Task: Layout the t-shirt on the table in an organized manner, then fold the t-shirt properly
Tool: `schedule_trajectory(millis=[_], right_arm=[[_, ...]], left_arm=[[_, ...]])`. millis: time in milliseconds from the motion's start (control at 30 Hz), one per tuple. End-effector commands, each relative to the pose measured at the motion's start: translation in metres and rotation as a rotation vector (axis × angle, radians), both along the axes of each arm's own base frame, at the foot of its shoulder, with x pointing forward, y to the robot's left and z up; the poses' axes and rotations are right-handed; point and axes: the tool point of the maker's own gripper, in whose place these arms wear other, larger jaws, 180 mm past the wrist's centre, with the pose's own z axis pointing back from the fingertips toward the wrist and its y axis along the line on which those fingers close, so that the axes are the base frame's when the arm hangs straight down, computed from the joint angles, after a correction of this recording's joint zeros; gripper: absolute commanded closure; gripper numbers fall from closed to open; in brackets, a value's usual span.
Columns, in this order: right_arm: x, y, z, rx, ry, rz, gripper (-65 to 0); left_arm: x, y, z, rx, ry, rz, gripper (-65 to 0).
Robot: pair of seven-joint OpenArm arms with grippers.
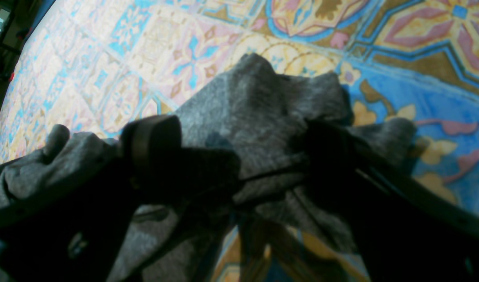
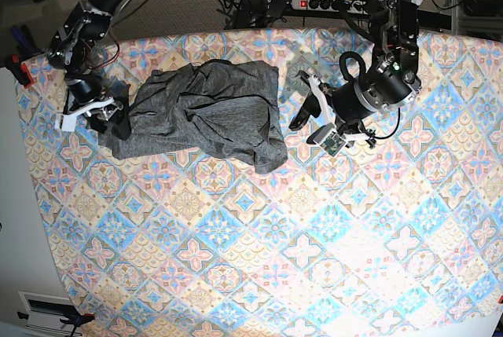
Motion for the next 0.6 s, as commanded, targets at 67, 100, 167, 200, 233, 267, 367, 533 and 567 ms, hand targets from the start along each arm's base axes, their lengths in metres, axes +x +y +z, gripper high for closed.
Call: schedule_trajectory(millis=[67,100,167,200,233,267,367,533,567], right_arm=[[-0.011,-0.024,0.004,-0.034,0.010,-0.048,-48.2],[-0.015,-0.033,0.005,-0.038,0.008,-0.077,-48.2],[-0.022,-0.050,0.008,-0.043,0.005,-0.135,-48.2],[-0.025,-0.056,0.008,-0.043,0.002,-0.153,-48.2],[-0.027,-0.059,0.007,-0.038,0.004,-0.167,-48.2],[-0.027,-0.060,0.008,-0.037,0.003,-0.173,-48.2],[-0.027,-0.059,0.007,-0.040,0.007,-0.166,-48.2],[-0.015,-0.030,0.002,-0.036,0.018,-0.066,-48.2],[-0.011,-0.020,0.002,-0.037,0.020,-0.032,-48.2]], left_arm=[[0.005,-0.003,0.013,-0.026,-0.044,-0.006,-22.8],[0.005,-0.003,0.013,-0.026,-0.044,-0.006,-22.8],[0.004,-0.003,0.013,-0.026,-0.043,-0.006,-22.8],[0.004,-0.003,0.013,-0.026,-0.043,-0.006,-22.8],[0.004,-0.003,0.013,-0.026,-0.043,-0.006,-22.8],[0.004,-0.003,0.013,-0.026,-0.043,-0.006,-22.8],[0.005,-0.003,0.013,-0.026,-0.044,-0.006,-22.8],[0.006,-0.004,0.018,-0.026,-0.059,-0.009,-22.8],[0.006,-0.004,0.018,-0.026,-0.061,-0.009,-22.8]])
